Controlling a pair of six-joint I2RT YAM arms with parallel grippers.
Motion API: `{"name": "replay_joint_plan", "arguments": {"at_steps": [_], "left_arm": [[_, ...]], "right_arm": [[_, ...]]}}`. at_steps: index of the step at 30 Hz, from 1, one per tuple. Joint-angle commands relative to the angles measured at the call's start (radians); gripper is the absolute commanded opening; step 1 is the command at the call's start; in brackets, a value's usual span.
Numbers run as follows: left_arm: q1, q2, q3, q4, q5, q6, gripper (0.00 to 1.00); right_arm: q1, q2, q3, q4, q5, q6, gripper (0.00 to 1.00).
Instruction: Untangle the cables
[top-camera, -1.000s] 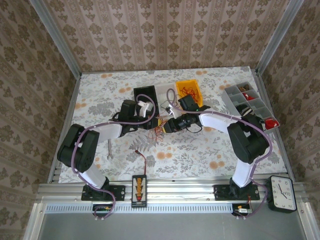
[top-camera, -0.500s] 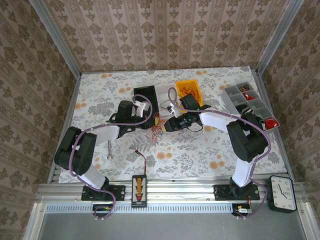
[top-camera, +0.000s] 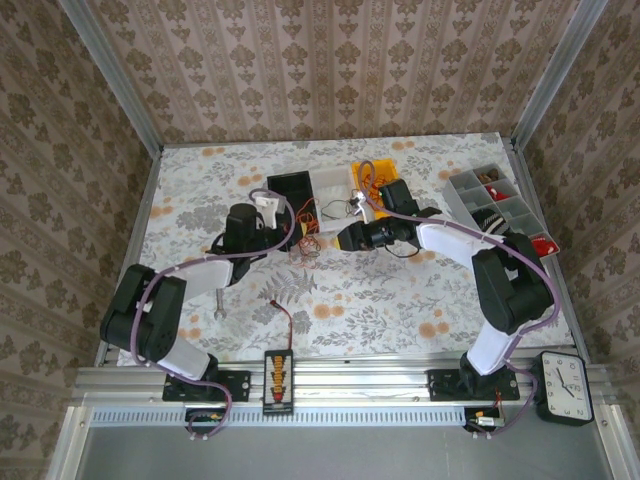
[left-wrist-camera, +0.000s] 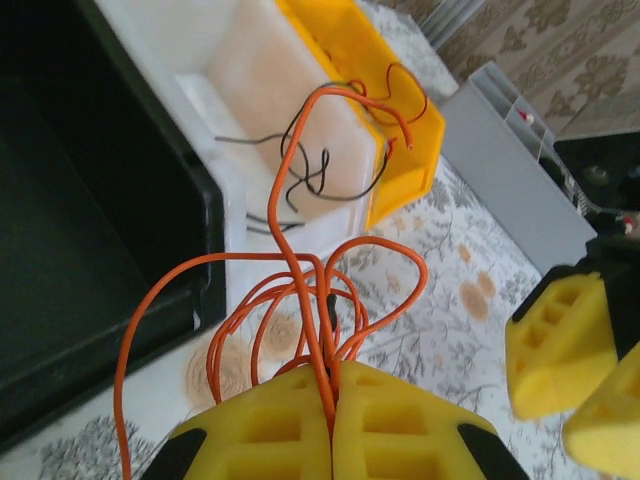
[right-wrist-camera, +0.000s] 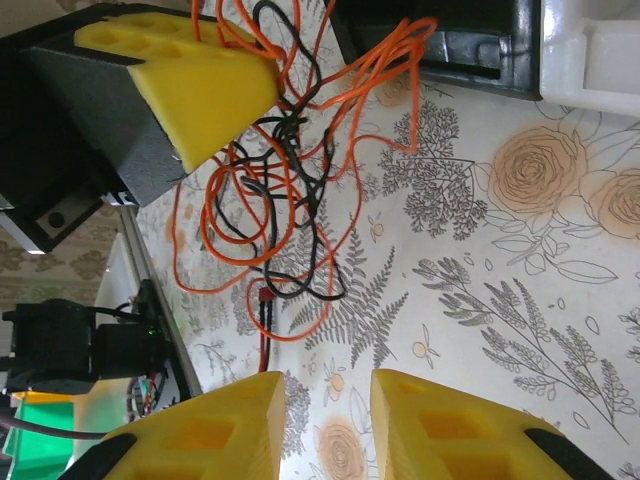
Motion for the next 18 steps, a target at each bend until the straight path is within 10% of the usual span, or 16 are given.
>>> {"name": "replay_joint_plan", "arguments": {"at_steps": [1,18], "left_arm": [[-0.018,0.025,0.007,0.132,-0.026,-0.054,0.0],[-0.018,0.05,0.017,0.171,-0.012,-0.076,0.0]], "right_arm": [[0.004,0.034,0.038,0.063,-0.071,0.053,0.31],[0.003,0.119,0.088,0.153,-0.095,0.125,0.3]]}}
